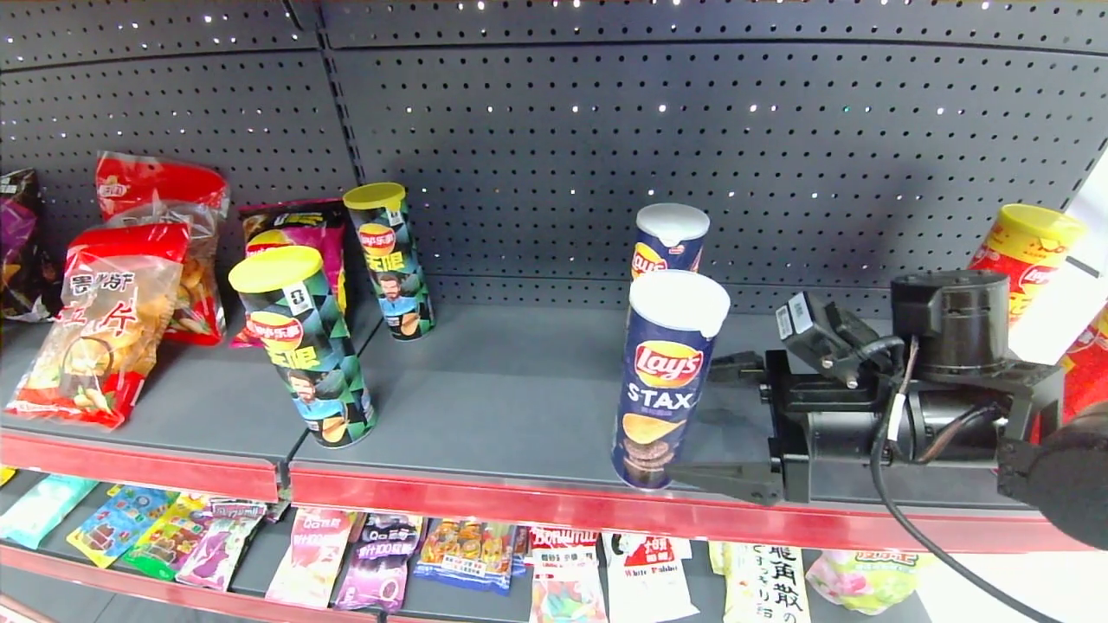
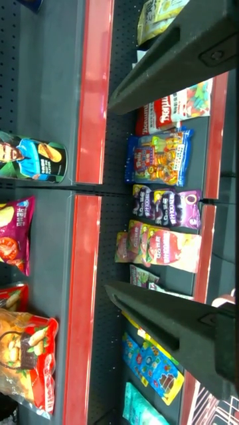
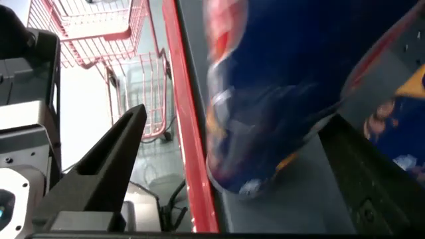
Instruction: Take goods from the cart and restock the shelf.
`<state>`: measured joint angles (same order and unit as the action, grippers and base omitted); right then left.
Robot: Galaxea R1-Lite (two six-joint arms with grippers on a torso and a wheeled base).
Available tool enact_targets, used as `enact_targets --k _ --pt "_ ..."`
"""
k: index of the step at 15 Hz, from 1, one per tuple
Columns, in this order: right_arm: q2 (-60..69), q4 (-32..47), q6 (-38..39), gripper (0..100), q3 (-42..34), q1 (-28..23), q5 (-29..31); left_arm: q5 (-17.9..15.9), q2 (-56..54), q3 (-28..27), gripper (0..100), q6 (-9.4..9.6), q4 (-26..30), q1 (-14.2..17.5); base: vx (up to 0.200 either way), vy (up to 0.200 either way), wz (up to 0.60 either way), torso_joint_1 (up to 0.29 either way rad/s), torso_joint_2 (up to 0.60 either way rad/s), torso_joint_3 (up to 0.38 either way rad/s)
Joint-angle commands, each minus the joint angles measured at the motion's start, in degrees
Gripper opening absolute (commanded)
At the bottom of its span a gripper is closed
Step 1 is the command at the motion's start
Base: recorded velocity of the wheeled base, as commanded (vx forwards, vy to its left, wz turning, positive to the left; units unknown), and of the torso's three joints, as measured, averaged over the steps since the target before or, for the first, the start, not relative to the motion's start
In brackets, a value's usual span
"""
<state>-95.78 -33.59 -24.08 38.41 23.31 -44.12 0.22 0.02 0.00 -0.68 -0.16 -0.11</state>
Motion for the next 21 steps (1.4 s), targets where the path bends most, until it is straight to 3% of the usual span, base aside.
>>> enact_targets --k 1,8,12,21 --pt "3.6 -0.1 0.3 100 -2.3 -0.4 0.4 0.0 0.0 0.0 100 -0.02 0.0 0.0 0.000 0.000 0.00 0.000 0.00 0.000" --pt "19.2 -0.1 2.1 100 -20.2 -3.3 6.7 0.0 0.0 0.0 100 -0.02 0.0 0.0 0.000 0.000 0.00 0.000 0.00 0.000" --pt "16.6 -0.2 2.6 100 -18.6 -1.9 22.8 0.0 0.0 0.0 100 -0.02 0.0 -0.1 0.000 0.000 0.00 0.000 0.00 0.000" --pt "4.2 -0.1 2.2 100 -10.3 -0.1 30.9 0.0 0.0 0.0 100 -0.02 0.0 -0.1 0.000 0.000 0.00 0.000 0.00 0.000"
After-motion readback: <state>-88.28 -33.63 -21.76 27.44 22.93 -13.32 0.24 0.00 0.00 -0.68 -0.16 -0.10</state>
